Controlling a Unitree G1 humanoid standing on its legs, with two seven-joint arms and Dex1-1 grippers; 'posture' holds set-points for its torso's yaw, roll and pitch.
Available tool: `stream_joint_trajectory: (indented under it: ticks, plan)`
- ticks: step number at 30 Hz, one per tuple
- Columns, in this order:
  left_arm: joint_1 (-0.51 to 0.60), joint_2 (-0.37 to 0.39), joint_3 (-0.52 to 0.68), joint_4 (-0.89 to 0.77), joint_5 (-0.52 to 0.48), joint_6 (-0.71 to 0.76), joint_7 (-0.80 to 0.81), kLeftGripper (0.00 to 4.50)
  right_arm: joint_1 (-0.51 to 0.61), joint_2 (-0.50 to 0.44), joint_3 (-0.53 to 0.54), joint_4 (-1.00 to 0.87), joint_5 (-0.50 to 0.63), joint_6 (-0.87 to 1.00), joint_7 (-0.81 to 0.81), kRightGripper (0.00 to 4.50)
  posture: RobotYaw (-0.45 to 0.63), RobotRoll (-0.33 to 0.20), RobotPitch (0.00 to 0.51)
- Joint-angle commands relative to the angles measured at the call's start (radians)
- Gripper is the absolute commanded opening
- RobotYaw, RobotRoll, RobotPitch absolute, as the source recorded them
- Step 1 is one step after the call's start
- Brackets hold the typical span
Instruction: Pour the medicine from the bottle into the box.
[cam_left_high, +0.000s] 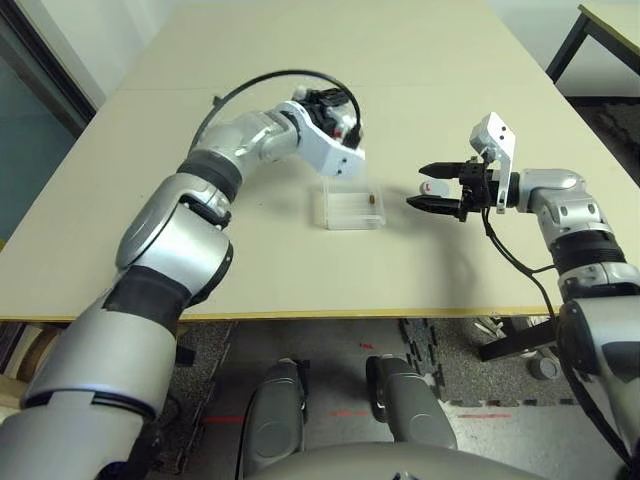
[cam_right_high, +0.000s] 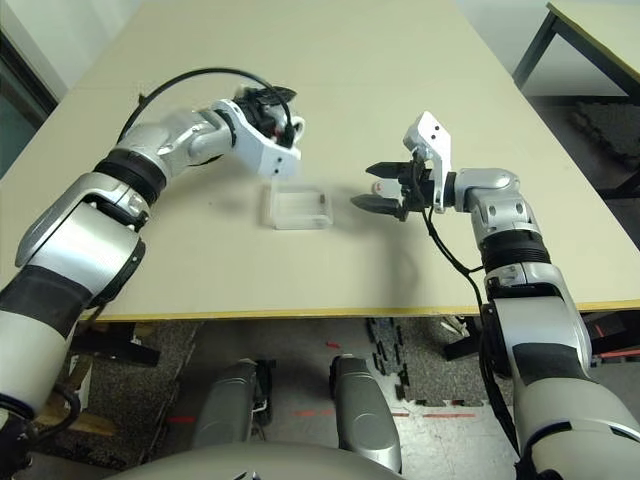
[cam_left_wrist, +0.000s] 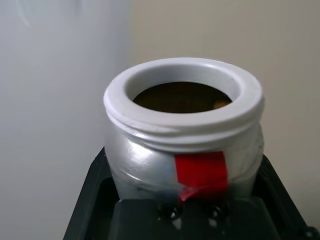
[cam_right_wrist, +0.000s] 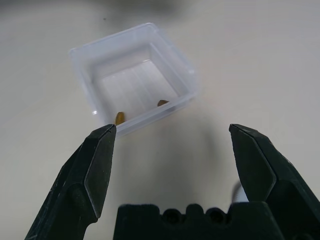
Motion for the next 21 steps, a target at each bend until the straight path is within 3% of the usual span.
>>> stream_joint_trajectory:
  ticks: [1, 8, 13, 21]
  plan:
    - [0.046, 0.008, 0.146, -0.051, -0.177, 0.175, -0.122, 2.68, 0.006, -0.013, 0.015, -0.005, -0.015, -0.017, 0.017, 4.50, -0.03, 0.000, 0.105]
    - [0.175, 0.006, 0.334, -0.227, -0.380, 0.452, -0.164, 2.68, 0.000, -0.011, 0.018, 0.007, -0.024, -0.031, 0.038, 4.50, -0.01, 0.000, 0.110]
    - [0.264, -0.023, 0.433, -0.343, -0.483, 0.583, -0.102, 2.68, -0.007, -0.007, 0.018, 0.018, -0.030, -0.038, 0.043, 4.50, -0.01, 0.000, 0.115]
    - [0.377, -0.060, 0.482, -0.346, -0.550, 0.487, -0.063, 2.68, -0.012, -0.009, 0.022, 0.023, -0.038, -0.048, 0.048, 4.50, -0.02, 0.000, 0.124]
